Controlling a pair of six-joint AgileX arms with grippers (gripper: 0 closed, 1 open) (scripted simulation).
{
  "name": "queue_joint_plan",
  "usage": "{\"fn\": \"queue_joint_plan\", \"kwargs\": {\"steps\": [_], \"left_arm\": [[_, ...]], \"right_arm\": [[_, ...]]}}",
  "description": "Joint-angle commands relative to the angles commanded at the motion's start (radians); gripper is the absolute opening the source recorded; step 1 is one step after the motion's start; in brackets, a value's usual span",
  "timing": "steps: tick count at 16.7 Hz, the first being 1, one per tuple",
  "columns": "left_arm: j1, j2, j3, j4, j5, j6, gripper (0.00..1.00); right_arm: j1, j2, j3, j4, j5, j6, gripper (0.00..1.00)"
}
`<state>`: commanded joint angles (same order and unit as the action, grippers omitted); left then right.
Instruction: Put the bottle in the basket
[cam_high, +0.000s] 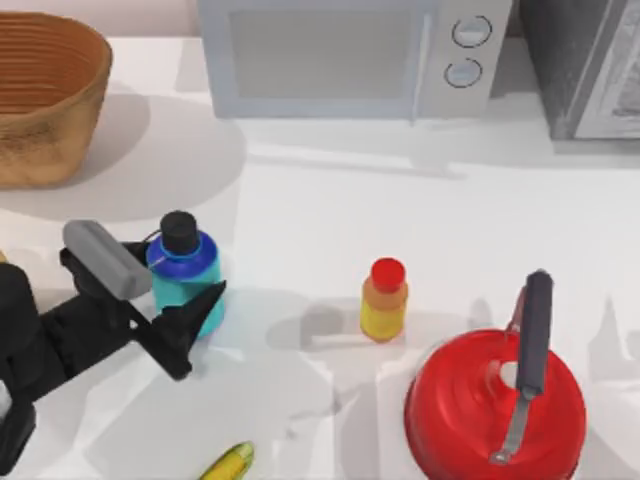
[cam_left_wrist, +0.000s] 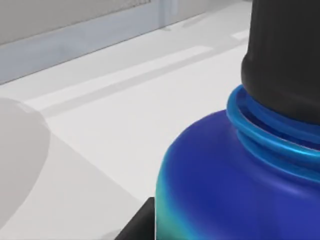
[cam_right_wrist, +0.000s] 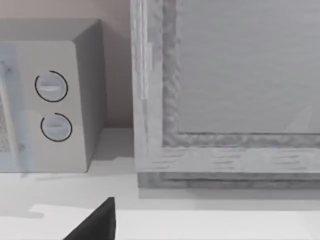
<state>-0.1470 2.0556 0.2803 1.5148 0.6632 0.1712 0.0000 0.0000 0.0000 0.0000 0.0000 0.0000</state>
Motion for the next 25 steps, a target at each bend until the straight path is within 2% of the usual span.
{"fn": "queue_joint_plan", "kwargs": {"steps": [3, 6, 12, 16, 20, 25], "left_arm": [[0.026, -0.016, 0.062, -0.063, 0.055, 0.018, 0.0], [0.074, -0.053, 0.213, -0.221, 0.171, 0.054, 0.0], [0.206, -0.144, 0.667, -0.711, 0.478, 0.143, 0.0], [0.347, -0.152, 0.965, -1.089, 0.63, 0.202, 0.0], [0.51, -0.111, 1.196, -1.417, 0.686, 0.25, 0.0], [0.636, -0.074, 1.359, -1.632, 0.648, 0.281, 0.0]], "right_arm": [[0.0, 0.0, 0.0, 0.0, 0.0, 0.0, 1.0], [0.0, 0.0, 0.0, 0.0, 0.0, 0.0, 1.0], [0.0, 0.0, 0.0, 0.0, 0.0, 0.0, 1.0], [0.0, 0.0, 0.0, 0.0, 0.0, 0.0, 1.0], [0.0, 0.0, 0.0, 0.0, 0.0, 0.0, 1.0], [0.0, 0.0, 0.0, 0.0, 0.0, 0.0, 1.0]]}}
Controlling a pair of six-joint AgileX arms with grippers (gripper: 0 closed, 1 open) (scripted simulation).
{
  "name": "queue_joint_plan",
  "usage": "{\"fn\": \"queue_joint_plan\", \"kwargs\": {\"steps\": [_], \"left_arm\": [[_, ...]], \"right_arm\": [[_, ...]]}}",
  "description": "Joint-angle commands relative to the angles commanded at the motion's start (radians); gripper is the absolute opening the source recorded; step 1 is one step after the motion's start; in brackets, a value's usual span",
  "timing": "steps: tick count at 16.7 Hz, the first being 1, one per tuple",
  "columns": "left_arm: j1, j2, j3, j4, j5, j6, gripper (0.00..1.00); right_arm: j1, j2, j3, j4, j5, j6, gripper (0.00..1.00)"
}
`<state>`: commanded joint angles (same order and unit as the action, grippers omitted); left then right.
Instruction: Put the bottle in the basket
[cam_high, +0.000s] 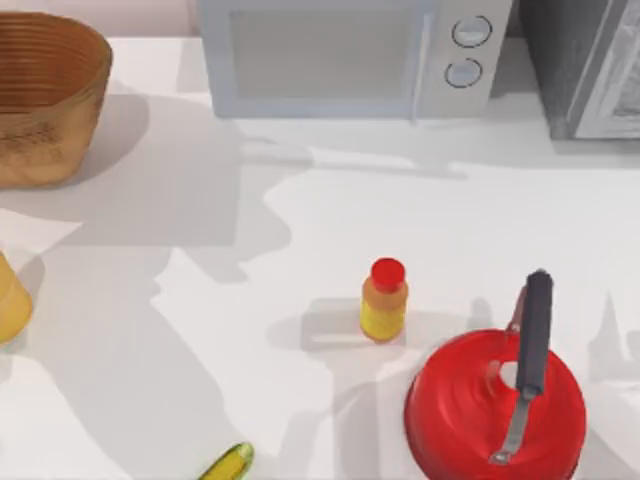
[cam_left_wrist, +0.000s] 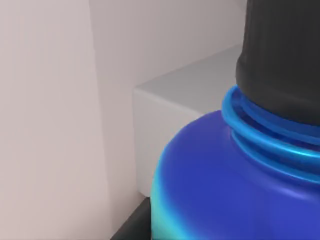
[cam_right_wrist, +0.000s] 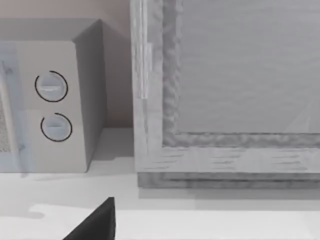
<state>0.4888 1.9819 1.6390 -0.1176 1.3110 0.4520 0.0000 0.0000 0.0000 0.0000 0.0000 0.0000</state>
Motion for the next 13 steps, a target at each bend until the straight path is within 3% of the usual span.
{"fn": "queue_joint_plan", "kwargs": {"steps": [7, 13], "left_arm": [[0.005, -0.002, 0.015, -0.011, -0.011, 0.003, 0.0], [-0.056, 0.047, -0.02, 0.138, -0.071, -0.075, 0.0]], "right_arm": [[0.0, 0.0, 0.0, 0.0, 0.0, 0.0, 1.0], [0.0, 0.0, 0.0, 0.0, 0.0, 0.0, 1.0]]}}
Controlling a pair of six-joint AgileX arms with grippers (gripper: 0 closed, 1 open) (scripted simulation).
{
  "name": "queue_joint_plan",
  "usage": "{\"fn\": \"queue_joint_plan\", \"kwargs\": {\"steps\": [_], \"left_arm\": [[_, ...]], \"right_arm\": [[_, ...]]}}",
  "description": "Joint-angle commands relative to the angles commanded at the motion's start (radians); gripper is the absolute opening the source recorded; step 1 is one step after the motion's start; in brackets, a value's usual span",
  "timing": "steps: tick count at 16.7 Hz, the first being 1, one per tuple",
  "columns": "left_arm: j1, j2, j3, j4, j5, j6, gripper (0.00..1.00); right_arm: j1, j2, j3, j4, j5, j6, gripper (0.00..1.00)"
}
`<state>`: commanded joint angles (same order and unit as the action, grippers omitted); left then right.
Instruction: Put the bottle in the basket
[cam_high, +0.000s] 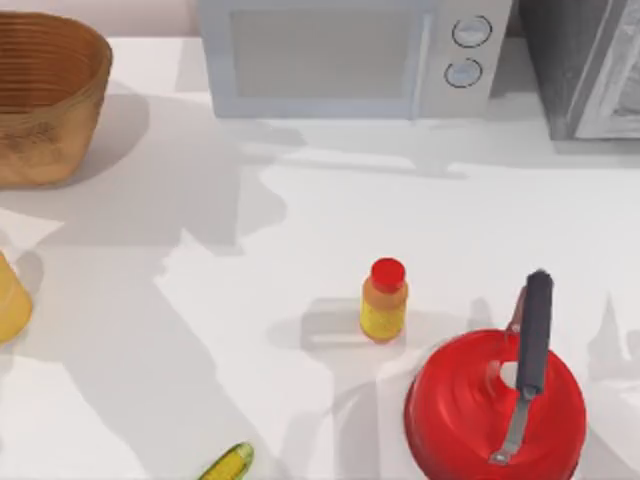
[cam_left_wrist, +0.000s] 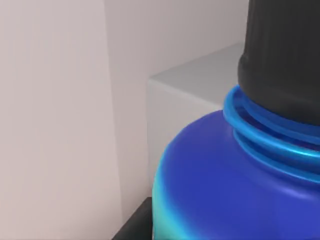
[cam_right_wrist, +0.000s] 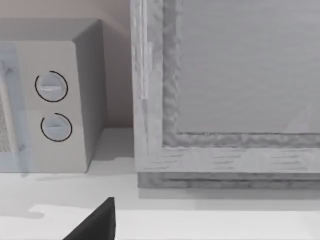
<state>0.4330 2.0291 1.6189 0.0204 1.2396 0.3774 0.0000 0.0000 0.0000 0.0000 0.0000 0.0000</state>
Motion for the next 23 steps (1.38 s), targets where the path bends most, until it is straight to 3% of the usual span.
{"fn": "queue_joint_plan", "kwargs": {"steps": [8, 21, 23], "left_arm": [[-0.046, 0.034, -0.023, 0.112, -0.042, -0.054, 0.0], [-0.046, 0.034, -0.023, 0.112, -0.042, -0.054, 0.98], [-0.046, 0.034, -0.023, 0.112, -0.042, -0.054, 1.0]], "right_arm": [[0.0, 0.0, 0.0, 0.0, 0.0, 0.0, 1.0], [0.0, 0.0, 0.0, 0.0, 0.0, 0.0, 1.0], [0.0, 0.0, 0.0, 0.0, 0.0, 0.0, 1.0]]}}
